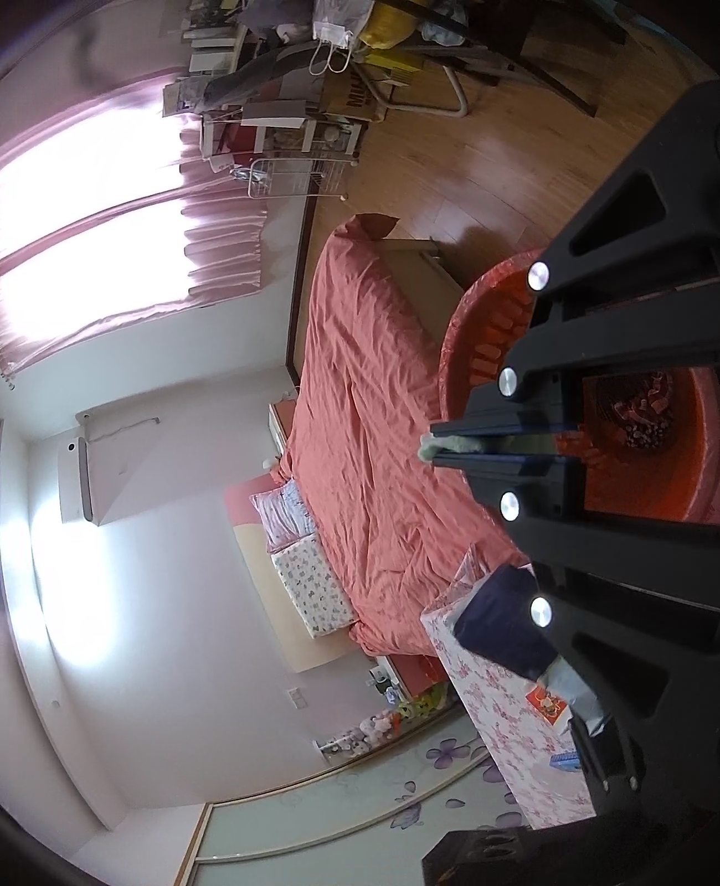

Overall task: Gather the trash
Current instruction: 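Carry the bag and green cloth over the orange basket and open both grippers, then move both tools back over the bed toward the paper cup and wipes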

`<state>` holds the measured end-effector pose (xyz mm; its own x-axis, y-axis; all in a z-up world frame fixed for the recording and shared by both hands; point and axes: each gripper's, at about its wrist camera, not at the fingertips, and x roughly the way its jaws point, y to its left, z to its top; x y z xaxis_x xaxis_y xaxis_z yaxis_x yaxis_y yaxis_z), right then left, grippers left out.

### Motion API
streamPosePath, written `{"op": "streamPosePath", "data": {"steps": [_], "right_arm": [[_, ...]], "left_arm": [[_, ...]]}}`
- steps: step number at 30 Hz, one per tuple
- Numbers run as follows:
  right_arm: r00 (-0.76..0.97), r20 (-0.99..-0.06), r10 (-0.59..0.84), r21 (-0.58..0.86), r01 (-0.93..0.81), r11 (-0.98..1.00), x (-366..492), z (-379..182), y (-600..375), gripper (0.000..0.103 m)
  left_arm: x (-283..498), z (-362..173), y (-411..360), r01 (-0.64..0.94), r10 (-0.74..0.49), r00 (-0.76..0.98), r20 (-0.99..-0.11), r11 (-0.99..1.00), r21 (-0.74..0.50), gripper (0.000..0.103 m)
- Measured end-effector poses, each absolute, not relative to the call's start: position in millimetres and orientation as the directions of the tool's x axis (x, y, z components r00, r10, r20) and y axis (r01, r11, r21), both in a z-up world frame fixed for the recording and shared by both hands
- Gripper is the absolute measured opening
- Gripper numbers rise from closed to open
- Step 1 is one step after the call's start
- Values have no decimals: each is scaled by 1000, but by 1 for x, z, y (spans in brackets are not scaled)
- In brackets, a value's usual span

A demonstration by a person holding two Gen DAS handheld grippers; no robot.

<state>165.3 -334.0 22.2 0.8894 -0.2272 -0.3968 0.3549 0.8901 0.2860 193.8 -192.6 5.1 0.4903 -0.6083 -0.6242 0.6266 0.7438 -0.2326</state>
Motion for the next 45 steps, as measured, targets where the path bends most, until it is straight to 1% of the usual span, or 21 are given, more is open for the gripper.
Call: {"op": "streamPosePath", "data": {"steps": [2, 4, 6, 7, 8, 12, 18, 24, 27, 34, 37, 43, 45], "right_arm": [[890, -400, -220, 295, 352, 888, 170, 19, -338, 6], [892, -403, -206, 304, 342, 889, 175, 19, -343, 11], [892, -406, -201, 313, 342, 886, 180, 16, -346, 14], [890, -412, -195, 318, 341, 884, 183, 14, -348, 16], [889, -416, -191, 323, 341, 883, 185, 12, -350, 20], [878, -431, -207, 309, 360, 881, 184, 7, -350, 36], [860, -455, -229, 281, 383, 880, 179, 3, -341, 47], [859, -464, -218, 252, 363, 897, 179, 9, -319, 52], [862, -466, -199, 237, 338, 911, 182, 14, -302, 53], [866, -487, -117, 224, 253, 941, 194, 20, -252, 54], [861, -502, -80, 212, 212, 954, 203, 18, -225, 54], [844, -536, -6, 189, 127, 974, 222, 14, -168, 54], [835, -550, 12, 179, 103, 979, 232, 10, -148, 56]], "left_arm": [[195, 1, -198, 626, -604, 483, -634, 745, -232, 38], [198, -3, -201, 623, -594, 477, -648, 749, -228, 39], [200, -7, -203, 615, -585, 474, -659, 755, -228, 46], [201, -9, -204, 608, -577, 473, -666, 761, -227, 56], [202, -11, -203, 598, -568, 480, -669, 769, -224, 63], [203, -15, -196, 574, -541, 486, -686, 790, -217, 64], [199, -12, -170, 526, -493, 523, -695, 829, -192, 64], [200, -6, -133, 470, -437, 577, -690, 869, -157, 64], [201, -3, -106, 421, -403, 604, -687, 894, -153, 64], [199, 2, -44, 304, -314, 666, -676, 943, -139, 64], [197, 3, -16, 246, -267, 691, -672, 961, -129, 66], [194, 2, 41, 134, -182, 724, -665, 983, -123, 66], [194, 3, 55, 107, -164, 729, -665, 986, -127, 66]]}}
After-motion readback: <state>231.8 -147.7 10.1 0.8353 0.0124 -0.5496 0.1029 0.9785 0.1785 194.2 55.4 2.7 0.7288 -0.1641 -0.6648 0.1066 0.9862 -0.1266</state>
